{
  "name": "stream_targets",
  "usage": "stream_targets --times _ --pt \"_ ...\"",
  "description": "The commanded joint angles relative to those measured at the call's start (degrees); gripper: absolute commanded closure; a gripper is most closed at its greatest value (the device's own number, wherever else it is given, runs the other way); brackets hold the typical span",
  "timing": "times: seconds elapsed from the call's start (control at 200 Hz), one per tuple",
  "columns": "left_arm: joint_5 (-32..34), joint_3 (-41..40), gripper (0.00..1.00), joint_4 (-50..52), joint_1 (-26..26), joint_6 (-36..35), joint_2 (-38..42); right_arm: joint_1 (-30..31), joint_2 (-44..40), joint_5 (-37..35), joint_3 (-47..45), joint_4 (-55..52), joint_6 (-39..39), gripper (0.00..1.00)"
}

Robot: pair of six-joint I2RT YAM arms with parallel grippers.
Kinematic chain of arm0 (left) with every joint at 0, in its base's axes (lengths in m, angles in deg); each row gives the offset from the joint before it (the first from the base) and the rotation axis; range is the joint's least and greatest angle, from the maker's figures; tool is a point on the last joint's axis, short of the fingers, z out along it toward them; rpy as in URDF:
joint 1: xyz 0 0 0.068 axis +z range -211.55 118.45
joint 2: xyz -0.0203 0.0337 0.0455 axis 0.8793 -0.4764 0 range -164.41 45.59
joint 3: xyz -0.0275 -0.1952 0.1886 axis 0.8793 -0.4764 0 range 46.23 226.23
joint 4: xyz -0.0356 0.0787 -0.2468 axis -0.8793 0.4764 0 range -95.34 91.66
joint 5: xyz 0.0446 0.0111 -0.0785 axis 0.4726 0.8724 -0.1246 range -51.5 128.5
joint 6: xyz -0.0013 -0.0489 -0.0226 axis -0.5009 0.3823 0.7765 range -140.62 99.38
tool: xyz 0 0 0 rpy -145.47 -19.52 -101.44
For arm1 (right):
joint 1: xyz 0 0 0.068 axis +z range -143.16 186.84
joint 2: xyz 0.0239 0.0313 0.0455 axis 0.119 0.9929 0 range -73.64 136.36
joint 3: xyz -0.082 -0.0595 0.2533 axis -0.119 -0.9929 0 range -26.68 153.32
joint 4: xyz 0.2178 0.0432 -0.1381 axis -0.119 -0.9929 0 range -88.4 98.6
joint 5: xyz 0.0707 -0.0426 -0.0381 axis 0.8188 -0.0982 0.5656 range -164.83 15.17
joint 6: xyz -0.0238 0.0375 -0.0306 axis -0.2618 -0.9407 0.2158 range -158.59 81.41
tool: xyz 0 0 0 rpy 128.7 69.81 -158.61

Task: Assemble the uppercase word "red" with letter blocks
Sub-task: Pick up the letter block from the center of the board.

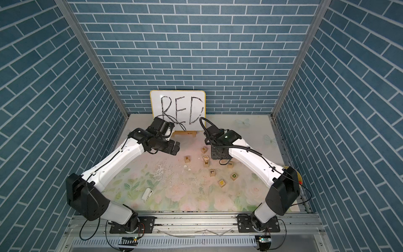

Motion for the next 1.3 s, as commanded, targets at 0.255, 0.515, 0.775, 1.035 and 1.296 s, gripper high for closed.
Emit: stream_targets --times 0.255,0.515,0.775,1.035,1.296 --pt "2.9 4.7 0.04 -2.7 -1.5 13.1 -15.5 0.4 -8.2 -2.0 -11.4 1.9 -9.8 0.53" --pt "0.4 8.2 0.06 -2.7 -2.9 16.3 -24.1 0.9 -8.9 -2.9 -14.1 1.7 -11.4 0.53" --pt "1.2 9.4 0.06 -3.2 -4.3 18.1 -28.6 0.9 -7.4 -2.8 -14.6 2.0 -10.4 0.53" --pt "1.8 8.1 0.09 -3.6 -4.5 18.5 -30.5 0.9 -6.2 -2.3 -15.1 2.8 -9.4 0.53" --pt "1.8 7.5 0.18 -3.5 -4.6 18.7 -30.6 0.9 -5.6 -2.5 -15.0 3.2 -8.6 0.54"
